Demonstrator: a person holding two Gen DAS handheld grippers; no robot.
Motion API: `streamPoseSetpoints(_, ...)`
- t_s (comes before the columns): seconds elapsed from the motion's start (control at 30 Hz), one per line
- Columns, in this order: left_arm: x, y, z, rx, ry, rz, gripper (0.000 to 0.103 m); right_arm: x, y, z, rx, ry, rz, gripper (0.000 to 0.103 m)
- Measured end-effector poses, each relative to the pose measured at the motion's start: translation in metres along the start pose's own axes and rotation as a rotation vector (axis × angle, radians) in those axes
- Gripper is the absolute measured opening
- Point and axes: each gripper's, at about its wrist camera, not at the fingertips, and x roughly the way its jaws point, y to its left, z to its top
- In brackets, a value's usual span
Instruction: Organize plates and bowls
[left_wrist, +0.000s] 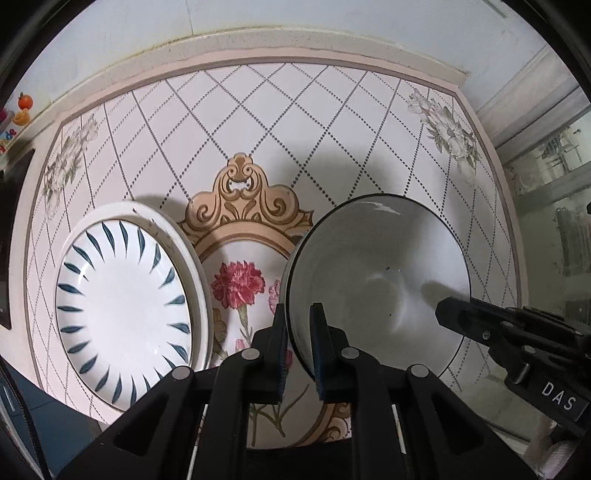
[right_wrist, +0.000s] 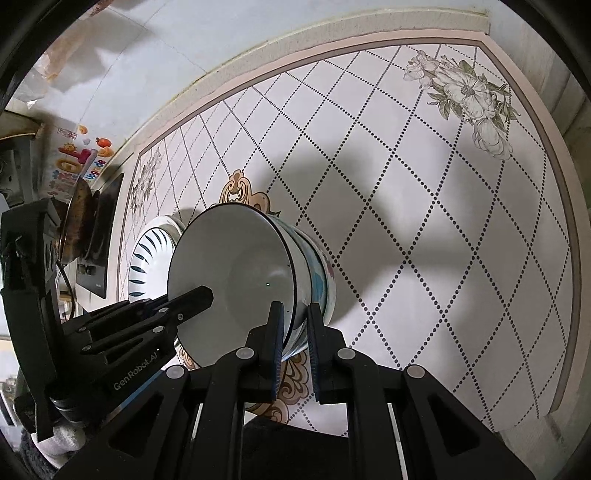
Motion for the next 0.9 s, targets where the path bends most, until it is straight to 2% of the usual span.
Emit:
streamPoseSetpoints(0.27,0.001,-0.002,0.003,0.011,0.0,0.023,0.01,0.001,0.002,0.004,0.003,0.006,-0.001,0.015)
streamPoseSetpoints(0.43,0.0,0.0,0.003,-0.009,0.014,0.007,0.01,0.002,0.001,0.004,0.024,0.019,-0.013,0.015)
streamPoseSetpoints(0.6,-0.021,0.001,-0.002,-0.007,-0.008,0.012,0.011,-0.003,0.005,0.0,0.023,0.025,-0.06,0.018)
streamPoseSetpoints(0.67,-0.035,0.0,-0.005,0.007,-0.03,0.019,0.011,-0.01,0.01,-0.006,-0.004,0.007,-0.1,0.033)
streamPoseSetpoints(0.7,-0.041,0.0,-0.007,0.014,-0.041,0.019,0.011,-0.015,0.013,-0.01,-0.013,-0.007,-0.112,0.047)
streamPoseSetpoints(0.73,-0.049,0.0,-0.009,0.02,-0.055,0.018,0.016,-0.02,0.015,-0.014,-0.021,-0.019,-0.124,0.06)
streamPoseSetpoints(0.77,-0.059,0.0,-0.013,0.028,-0.07,0.02,0.024,-0.025,0.018,-0.018,-0.03,-0.031,-0.132,0.065)
streamPoseSetpoints(0.83,-0.072,0.0,-0.017,0.044,-0.088,0.011,0.029,-0.037,0.022,-0.026,-0.04,-0.057,-0.134,0.084)
streamPoseSetpoints(0.9,-0.085,0.0,-0.022,0.059,-0.105,0.008,0.034,-0.049,0.025,-0.034,-0.044,-0.084,-0.132,0.09)
